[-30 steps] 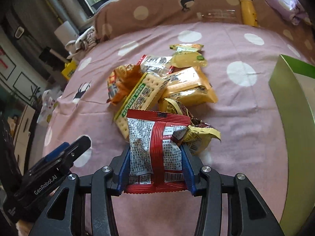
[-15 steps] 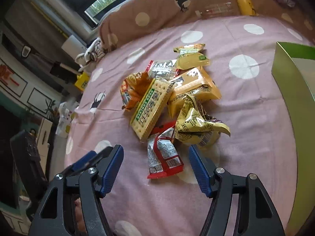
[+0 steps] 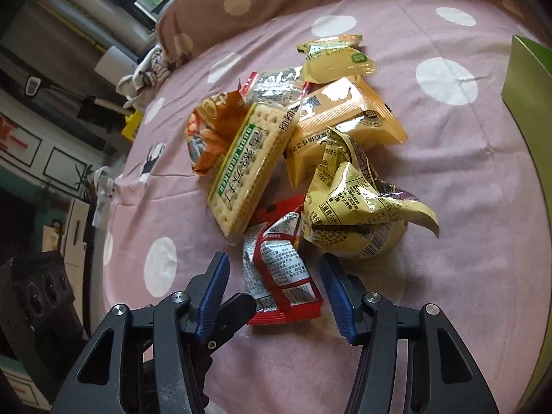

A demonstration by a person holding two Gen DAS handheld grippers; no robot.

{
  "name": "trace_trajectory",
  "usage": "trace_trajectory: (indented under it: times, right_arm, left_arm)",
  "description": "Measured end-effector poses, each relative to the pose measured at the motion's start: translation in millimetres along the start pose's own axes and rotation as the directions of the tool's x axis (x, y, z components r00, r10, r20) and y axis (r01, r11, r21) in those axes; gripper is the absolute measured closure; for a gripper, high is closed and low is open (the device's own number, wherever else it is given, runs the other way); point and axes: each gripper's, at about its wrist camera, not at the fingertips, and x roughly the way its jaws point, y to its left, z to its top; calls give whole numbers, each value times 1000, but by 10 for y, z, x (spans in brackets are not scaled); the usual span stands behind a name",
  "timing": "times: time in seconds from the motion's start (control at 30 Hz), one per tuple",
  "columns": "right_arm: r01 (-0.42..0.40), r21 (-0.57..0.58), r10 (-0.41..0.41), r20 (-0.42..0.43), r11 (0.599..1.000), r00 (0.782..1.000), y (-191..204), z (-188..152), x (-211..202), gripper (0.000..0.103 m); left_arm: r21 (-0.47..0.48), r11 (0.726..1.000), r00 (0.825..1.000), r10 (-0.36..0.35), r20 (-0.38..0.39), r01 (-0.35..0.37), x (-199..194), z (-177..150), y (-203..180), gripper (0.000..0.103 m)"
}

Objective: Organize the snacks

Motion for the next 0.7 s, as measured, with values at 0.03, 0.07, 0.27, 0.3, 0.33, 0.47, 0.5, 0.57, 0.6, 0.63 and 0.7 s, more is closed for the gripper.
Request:
trace_trajectory:
  times: [0.03,0.07,0.27,0.3,0.33,0.47,0.5,0.57,0.6,0.63,0.7]
  right_arm:
    - [3,0,-3,-8,1000,1000,-4,0,29,45]
    - [9,1,-9,-11,1000,1000,-8,2,55,45]
    - [40,-38,-40,-1,998,999,51,-5,105,59]
    - [40,-42,-40,2,998,999,44,-13,94,59]
    - [42,-45,-42,4,998,999,45,-24,81,61]
    - [22,-54,-21,25,998,999,94,-48,-48,63]
    - [25,-64,-22,43,998,999,120,-56,-105,63]
    - [25,-77,-19,86,997,996,176,-57,-248,63]
    - [-3,-80,11,100,997,995,192,-56,-323,63]
    - [-49,-80,57,100,996,993,208,-55,-388,64]
    - [-22,-99,38,158,995,987,248,-55,-553,64]
  left_arm:
    - [0,1000,1000,6,0,-6,12,-2,-5,74]
    - [6,1000,1000,23,6,-23,21,-6,-14,78]
    - [16,1000,1000,-7,16,6,49,-13,-23,88]
    - [21,1000,1000,-6,23,6,39,-16,-28,89]
    - [21,1000,1000,-6,28,6,27,-21,-33,91]
    - [57,998,998,-9,68,5,-107,-21,-124,91]
    - [73,997,996,-18,85,11,-172,-15,-168,91]
    - [102,993,991,-69,118,57,-293,0,-260,99]
    - [123,988,986,-114,120,99,-361,10,-342,103]
    - [144,986,985,-109,134,89,-404,16,-414,103]
    - [212,975,980,-107,169,70,-473,18,-588,103]
